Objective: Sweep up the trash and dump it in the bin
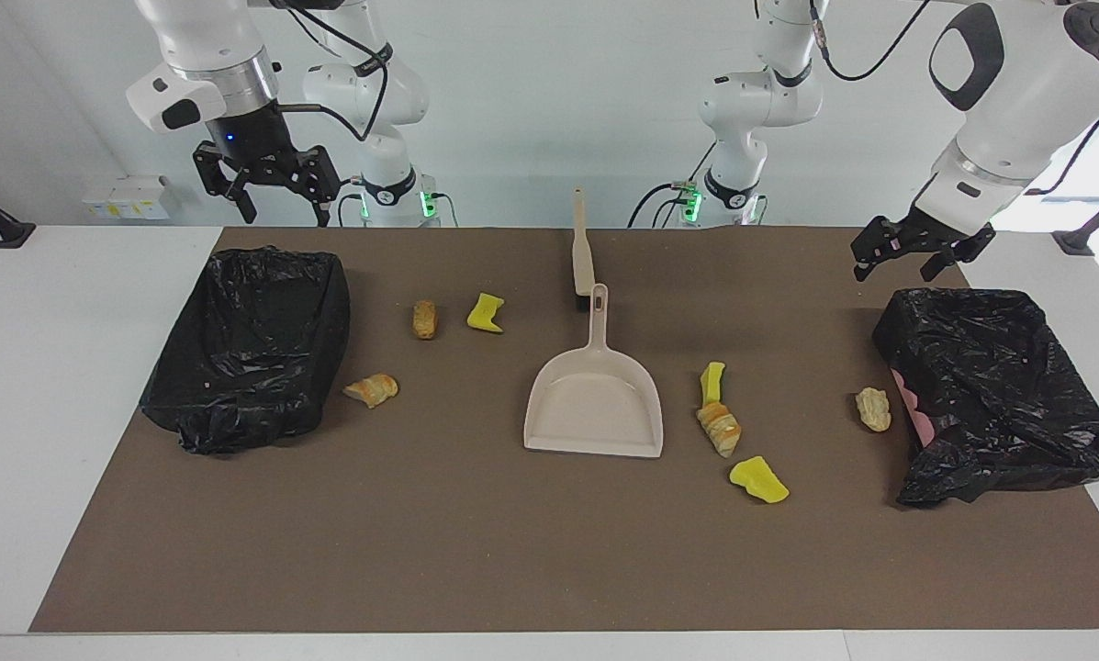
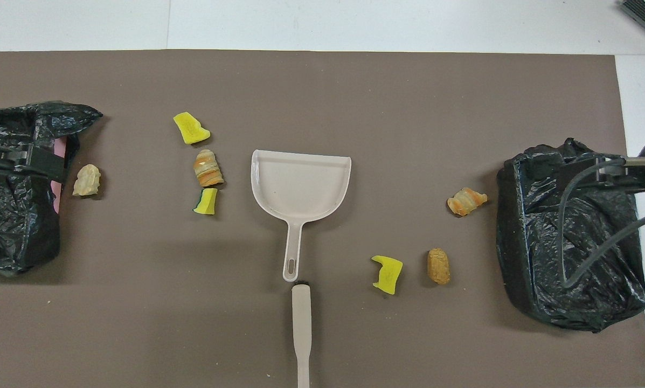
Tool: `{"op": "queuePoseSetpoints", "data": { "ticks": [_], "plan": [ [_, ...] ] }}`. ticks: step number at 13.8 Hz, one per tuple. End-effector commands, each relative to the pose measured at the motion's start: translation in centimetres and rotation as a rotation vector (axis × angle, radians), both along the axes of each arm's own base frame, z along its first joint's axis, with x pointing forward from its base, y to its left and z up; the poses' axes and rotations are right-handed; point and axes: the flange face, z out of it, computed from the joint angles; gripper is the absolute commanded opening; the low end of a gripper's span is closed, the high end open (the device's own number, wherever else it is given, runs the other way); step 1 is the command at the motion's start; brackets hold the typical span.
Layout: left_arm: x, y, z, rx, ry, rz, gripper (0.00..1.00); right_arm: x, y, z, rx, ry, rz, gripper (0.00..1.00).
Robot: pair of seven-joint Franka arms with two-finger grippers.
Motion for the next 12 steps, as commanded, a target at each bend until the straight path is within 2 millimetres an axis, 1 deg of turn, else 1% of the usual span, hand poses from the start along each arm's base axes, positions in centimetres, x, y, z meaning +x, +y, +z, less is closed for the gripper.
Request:
{"op": "queuePoseSetpoints", "data": {
  "ticks": [1,2,5,7,9,10,11,12],
  "plan": [
    [-1.7,0.0,-0.2,-0.004,0.028,-0.014,1.0,-0.7,0.2,0.6,0.011,0.02,-0.008,1.0],
    [-1.7,-0.2,-0.3,-0.004,0.02,-0.014,1.0,-0.8,0.1,0.6,0.011,0.024,-0.01,1.0],
    [-1.7,0.3,-0.5,-0.005,0.022,-0.004,1.0,-0.5,-0.1,0.2,0.011,0.035,-0.015,1.0],
    [-1.8,0.1,-0.6,-0.007,0.025,-0.011,1.0,-0.6,-0.4,0.0,0.01,0.05,-0.019,1.0],
    [-2.2,-0.5,-1.2,-0.005,0.029,-0.019,1.0,-0.7,-0.6,0.0,0.009,0.058,-0.023,1.0],
    [-2.4,-1.0,-2.0,-0.006,0.037,-0.027,1.0,-0.8,-0.8,0.0,0.011,0.056,-0.027,1.0],
    [-3.1,-1.9,-2.7,-0.006,0.045,-0.041,1.0,-0.9,-0.9,-0.1,0.012,0.059,-0.027,1.0],
    [-3.9,-3.5,-3.3,-0.003,0.043,-0.069,1.0,-1.0,-0.9,-0.1,0.014,0.061,-0.027,1.0]
  ]
}}
